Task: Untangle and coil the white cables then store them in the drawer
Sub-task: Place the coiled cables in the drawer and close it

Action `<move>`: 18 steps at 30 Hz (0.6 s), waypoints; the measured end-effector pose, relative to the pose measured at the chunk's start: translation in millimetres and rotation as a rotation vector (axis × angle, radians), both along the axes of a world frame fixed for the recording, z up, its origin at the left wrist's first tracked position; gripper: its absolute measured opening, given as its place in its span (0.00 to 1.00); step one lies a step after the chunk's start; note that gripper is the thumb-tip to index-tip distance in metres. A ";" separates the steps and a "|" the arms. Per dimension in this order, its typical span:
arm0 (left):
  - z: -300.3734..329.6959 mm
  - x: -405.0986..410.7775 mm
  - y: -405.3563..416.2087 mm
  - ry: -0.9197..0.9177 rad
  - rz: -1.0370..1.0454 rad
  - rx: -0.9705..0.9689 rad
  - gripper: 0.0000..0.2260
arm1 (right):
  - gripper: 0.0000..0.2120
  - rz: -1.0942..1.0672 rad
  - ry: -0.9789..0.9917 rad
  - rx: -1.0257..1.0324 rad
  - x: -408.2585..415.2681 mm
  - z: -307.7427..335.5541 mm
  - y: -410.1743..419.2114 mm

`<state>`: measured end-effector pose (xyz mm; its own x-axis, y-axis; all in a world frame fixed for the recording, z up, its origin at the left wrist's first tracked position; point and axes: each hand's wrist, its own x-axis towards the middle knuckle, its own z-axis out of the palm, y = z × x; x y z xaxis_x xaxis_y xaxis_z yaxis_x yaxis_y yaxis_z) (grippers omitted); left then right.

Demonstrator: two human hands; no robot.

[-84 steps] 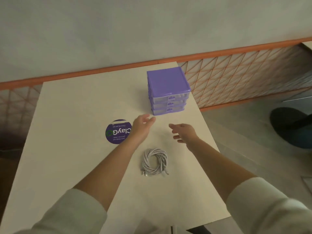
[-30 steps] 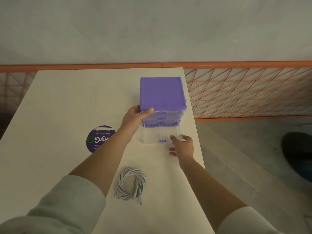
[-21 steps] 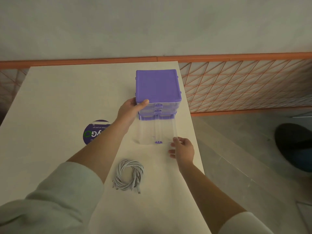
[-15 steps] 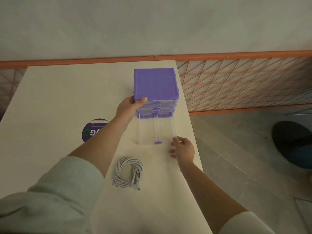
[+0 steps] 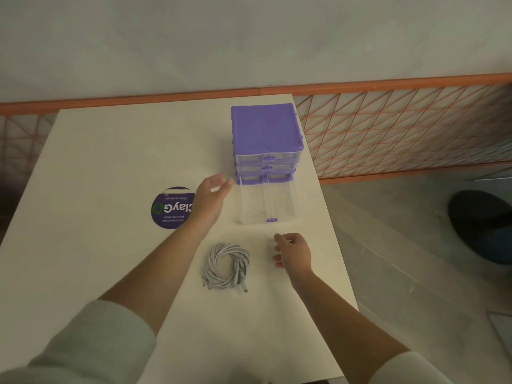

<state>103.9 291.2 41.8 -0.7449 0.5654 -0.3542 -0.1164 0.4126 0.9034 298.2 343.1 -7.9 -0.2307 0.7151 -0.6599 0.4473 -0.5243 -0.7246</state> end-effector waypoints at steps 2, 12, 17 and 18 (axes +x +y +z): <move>-9.9 7.3 -23.0 0.010 -0.008 -0.046 0.17 | 0.07 0.116 -0.012 -0.027 -5.1 -0.2 -11.5; -61.5 27.9 -106.7 0.143 -0.267 -0.568 0.23 | 0.08 0.315 -0.077 -0.065 -16.1 8.4 -58.8; -71.1 35.9 -116.8 0.219 -0.396 -0.631 0.18 | 0.22 0.249 -0.066 -0.074 -18.1 12.5 -75.7; -71.1 36.5 -117.5 0.224 -0.391 -0.617 0.17 | 0.23 0.237 -0.051 -0.075 -18.4 12.8 -77.9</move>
